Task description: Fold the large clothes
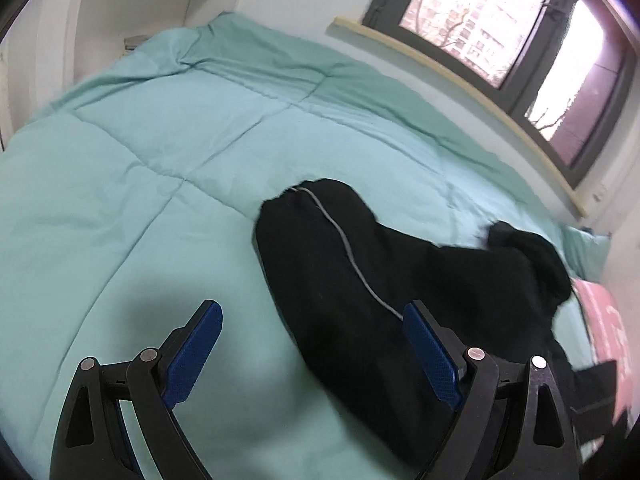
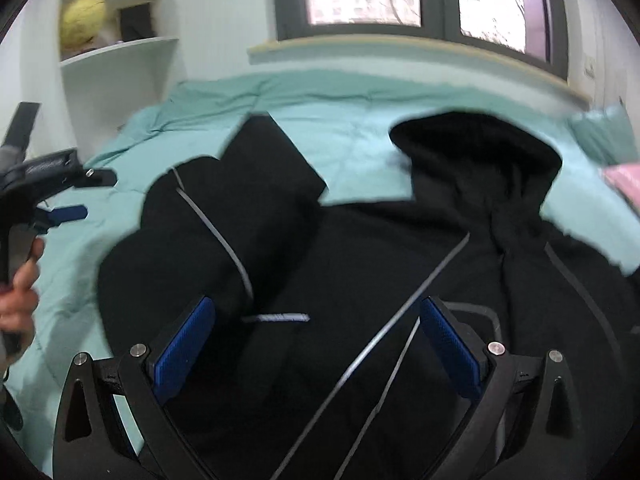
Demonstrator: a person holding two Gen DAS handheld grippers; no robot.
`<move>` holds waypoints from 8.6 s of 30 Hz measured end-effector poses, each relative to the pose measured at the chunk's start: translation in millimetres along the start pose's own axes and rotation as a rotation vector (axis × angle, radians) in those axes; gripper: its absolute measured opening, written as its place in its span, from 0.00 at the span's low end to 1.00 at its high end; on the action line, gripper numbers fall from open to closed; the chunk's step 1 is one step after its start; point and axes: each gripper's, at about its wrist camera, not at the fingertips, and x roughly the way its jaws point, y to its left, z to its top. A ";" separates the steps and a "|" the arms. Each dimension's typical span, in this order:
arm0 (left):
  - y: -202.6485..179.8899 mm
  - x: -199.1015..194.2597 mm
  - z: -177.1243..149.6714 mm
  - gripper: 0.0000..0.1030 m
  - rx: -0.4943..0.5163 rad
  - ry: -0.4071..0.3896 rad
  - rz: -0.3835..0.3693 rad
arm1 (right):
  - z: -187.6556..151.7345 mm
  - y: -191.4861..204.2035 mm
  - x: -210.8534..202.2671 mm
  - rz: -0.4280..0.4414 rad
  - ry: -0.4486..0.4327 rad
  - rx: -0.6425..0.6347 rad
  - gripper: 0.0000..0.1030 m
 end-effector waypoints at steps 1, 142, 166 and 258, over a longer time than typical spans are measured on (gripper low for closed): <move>2.4 11.3 4.2 0.89 -0.014 -0.011 -0.008 | -6.5 -4.1 5.4 -0.004 0.000 0.018 1.00; -279.3 38.5 -213.0 0.53 0.583 0.307 -0.138 | -69.1 -344.0 -88.2 -0.076 0.289 0.317 0.36; -280.3 44.4 -188.6 0.53 0.397 0.245 -0.149 | -25.8 -267.5 -20.9 -0.106 0.399 0.207 0.60; -520.8 -56.3 -324.4 0.57 0.685 0.196 -0.194 | -111.2 -638.2 -352.2 -0.323 -0.101 0.575 0.16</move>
